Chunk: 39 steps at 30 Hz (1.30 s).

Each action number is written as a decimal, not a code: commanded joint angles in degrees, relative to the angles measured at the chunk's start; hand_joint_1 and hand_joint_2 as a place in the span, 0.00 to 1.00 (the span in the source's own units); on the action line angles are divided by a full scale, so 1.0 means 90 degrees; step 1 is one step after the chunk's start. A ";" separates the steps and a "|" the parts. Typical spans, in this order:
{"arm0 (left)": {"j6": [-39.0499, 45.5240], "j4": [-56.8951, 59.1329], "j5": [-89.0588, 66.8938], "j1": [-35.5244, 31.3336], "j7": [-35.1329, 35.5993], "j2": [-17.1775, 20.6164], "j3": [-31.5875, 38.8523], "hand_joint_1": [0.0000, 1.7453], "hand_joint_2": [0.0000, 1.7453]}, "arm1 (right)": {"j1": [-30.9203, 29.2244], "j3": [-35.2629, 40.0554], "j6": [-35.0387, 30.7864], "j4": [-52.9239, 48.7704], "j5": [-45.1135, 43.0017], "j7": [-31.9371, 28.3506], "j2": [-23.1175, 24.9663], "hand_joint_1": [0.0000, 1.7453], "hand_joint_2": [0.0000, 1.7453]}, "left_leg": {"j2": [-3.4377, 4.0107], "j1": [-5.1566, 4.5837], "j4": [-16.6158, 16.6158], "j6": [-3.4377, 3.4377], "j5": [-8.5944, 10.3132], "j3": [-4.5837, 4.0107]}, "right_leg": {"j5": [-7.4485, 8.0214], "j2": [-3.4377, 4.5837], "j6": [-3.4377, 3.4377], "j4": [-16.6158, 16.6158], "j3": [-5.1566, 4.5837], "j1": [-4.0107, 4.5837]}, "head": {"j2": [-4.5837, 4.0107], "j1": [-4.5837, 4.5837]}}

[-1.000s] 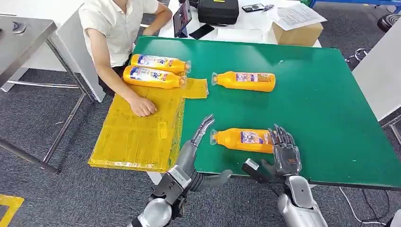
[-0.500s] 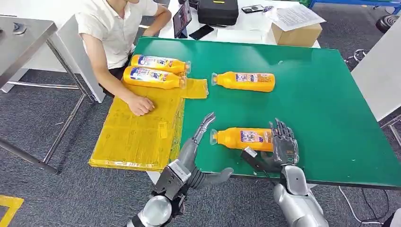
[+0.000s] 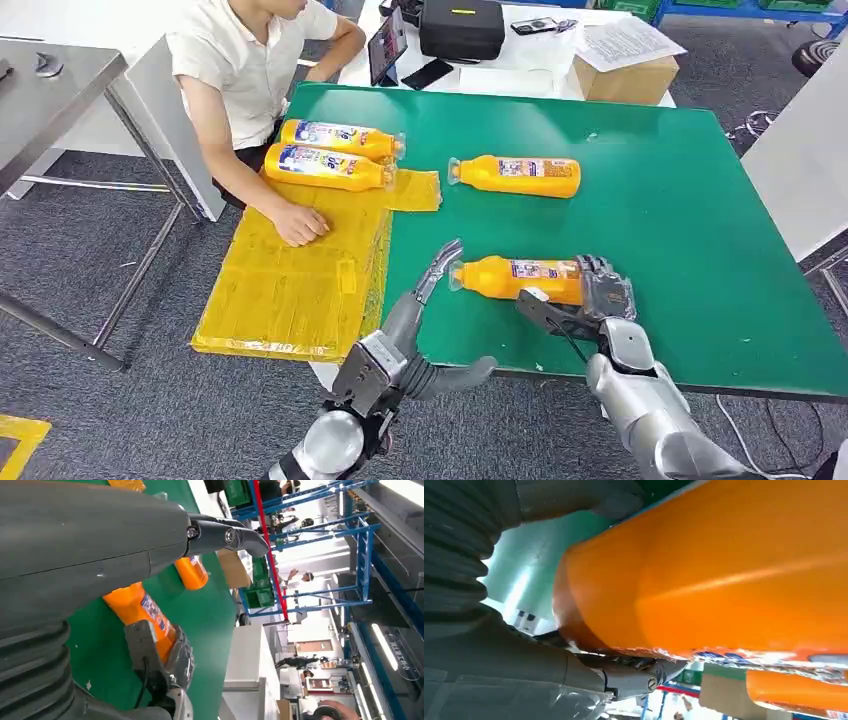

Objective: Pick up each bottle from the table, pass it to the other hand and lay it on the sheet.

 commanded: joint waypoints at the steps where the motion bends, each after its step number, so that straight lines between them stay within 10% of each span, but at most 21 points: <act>1: -0.0123 0.0427 0.0166 -0.0300 0.0025 0.0043 -0.0079 0.00 1.00 | 0.0198 0.0177 0.0219 0.0862 -0.0154 -0.0585 -0.0201 1.00 1.00 | -0.0026 0.0011 -0.0012 -0.0013 0.0006 0.0008 | 0.0001 -0.0020 -0.0013 -0.0017 0.0025 0.0010 | 0.0000 0.0000; 15: -0.0164 0.0388 0.0267 -0.0297 -0.0032 0.0057 -0.0105 0.00 1.00 | 0.0238 0.0474 -0.0431 0.0687 -0.0229 -0.1424 -0.0175 1.00 1.00 | -0.0008 0.0013 -0.0007 -0.0015 0.0000 0.0009 | 0.0000 -0.0006 -0.0014 -0.0012 0.0041 0.0013 | 0.0000 0.0000; 20: 0.0518 0.0203 0.0555 -0.0089 -0.0576 -0.0004 0.0115 0.00 1.00 | 0.0669 -0.0670 0.0049 -0.0032 -0.2843 -0.3098 0.0433 1.00 1.00 | 0.0001 0.0015 -0.0010 -0.0014 -0.0001 0.0010 | 0.0002 0.0003 -0.0013 -0.0014 0.0040 0.0015 | 0.0000 0.0002; 39: 0.0160 0.0074 0.2142 0.1245 -0.0340 0.0380 0.1023 0.00 1.00 | 0.2099 -0.1013 0.0071 -0.3633 -0.5724 -0.3090 0.0788 1.00 1.00 | 0.0014 0.0011 -0.0008 -0.0023 -0.0016 -0.0053 | -0.0010 0.0026 -0.0019 0.0003 -0.0019 0.0009 | 0.0000 0.0000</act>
